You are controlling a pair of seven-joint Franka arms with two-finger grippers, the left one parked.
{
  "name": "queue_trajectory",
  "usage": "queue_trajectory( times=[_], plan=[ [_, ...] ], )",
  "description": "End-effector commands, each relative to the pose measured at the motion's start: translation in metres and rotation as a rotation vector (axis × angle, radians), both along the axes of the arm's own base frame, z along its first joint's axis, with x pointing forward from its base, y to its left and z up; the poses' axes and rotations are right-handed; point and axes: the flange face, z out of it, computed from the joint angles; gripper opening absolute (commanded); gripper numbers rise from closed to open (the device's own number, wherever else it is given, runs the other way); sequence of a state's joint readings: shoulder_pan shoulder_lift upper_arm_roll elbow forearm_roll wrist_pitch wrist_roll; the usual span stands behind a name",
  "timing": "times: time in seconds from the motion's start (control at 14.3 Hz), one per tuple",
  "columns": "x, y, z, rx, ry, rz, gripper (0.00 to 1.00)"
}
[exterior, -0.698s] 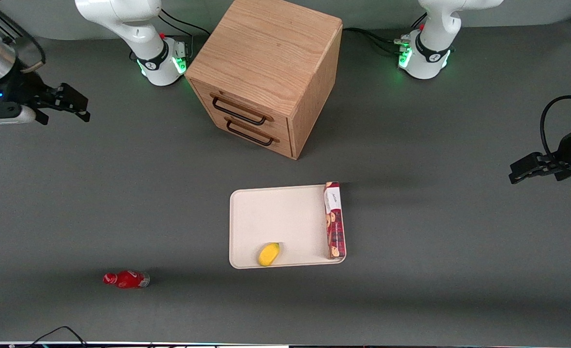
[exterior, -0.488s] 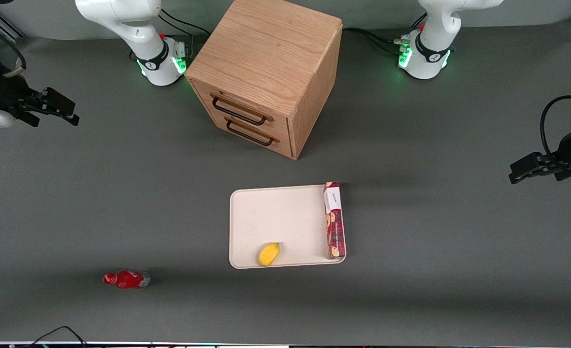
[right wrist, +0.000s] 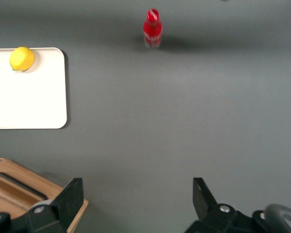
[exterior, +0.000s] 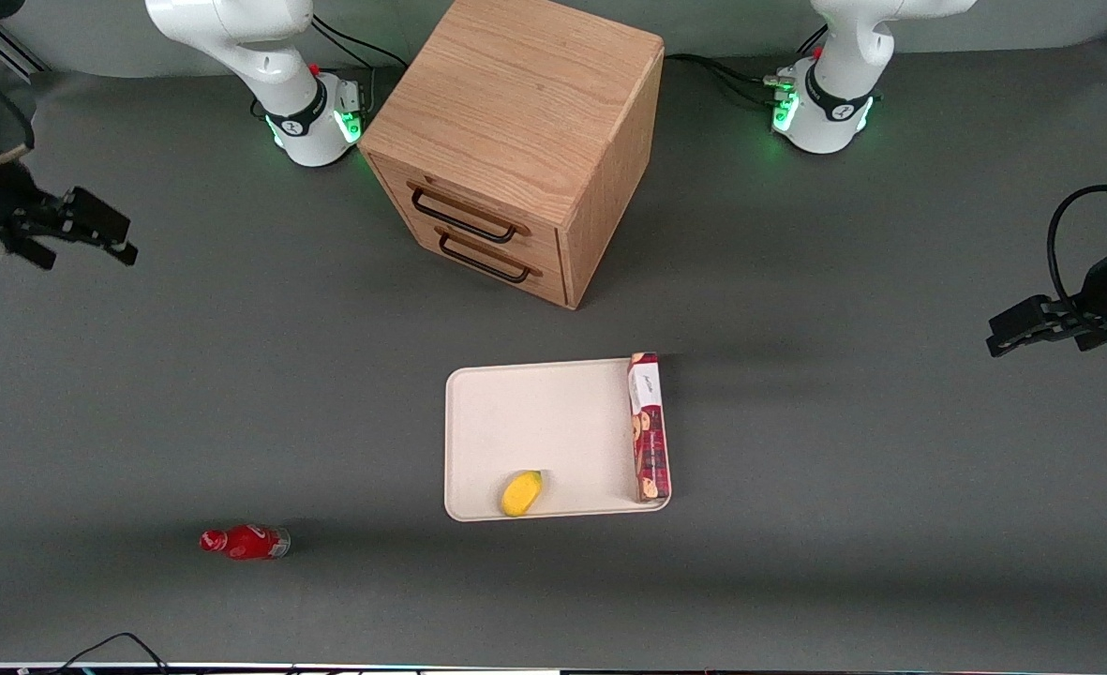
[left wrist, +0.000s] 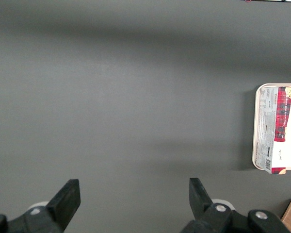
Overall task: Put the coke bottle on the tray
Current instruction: 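Move the right gripper down over the red Coca-Cola bottle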
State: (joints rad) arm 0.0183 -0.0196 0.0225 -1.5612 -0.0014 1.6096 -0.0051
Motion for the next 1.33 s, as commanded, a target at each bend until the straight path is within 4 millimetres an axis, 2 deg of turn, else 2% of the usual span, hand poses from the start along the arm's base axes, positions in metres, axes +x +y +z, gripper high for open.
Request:
queue_trajectory(
  times=[0.0, 0.07, 0.28, 0.49, 0.56, 0.63, 0.77, 0.98, 1.12, 1.26],
  plan=[
    [0.084, -0.021, -0.044, -0.027, 0.012, 0.059, 1.0],
    [0.107, -0.028, -0.065, -0.036, -0.007, 0.082, 1.0],
    [0.169, -0.045, -0.156, -0.06, -0.103, 0.139, 1.0],
    [0.2, -0.031, -0.241, -0.053, -0.133, 0.093, 1.0],
    [0.204, -0.026, -0.261, -0.044, -0.126, 0.063, 1.0],
    [0.21, -0.016, -0.274, -0.04, -0.136, 0.059, 1.0],
    [0.216, -0.008, -0.293, -0.039, -0.162, 0.048, 1.0],
    [0.221, 0.005, -0.311, -0.036, -0.193, 0.022, 1.0],
    [0.224, 0.007, -0.319, -0.038, -0.206, 0.027, 0.9],
    [0.228, 0.009, -0.317, -0.04, -0.223, 0.035, 0.81]
  ],
)
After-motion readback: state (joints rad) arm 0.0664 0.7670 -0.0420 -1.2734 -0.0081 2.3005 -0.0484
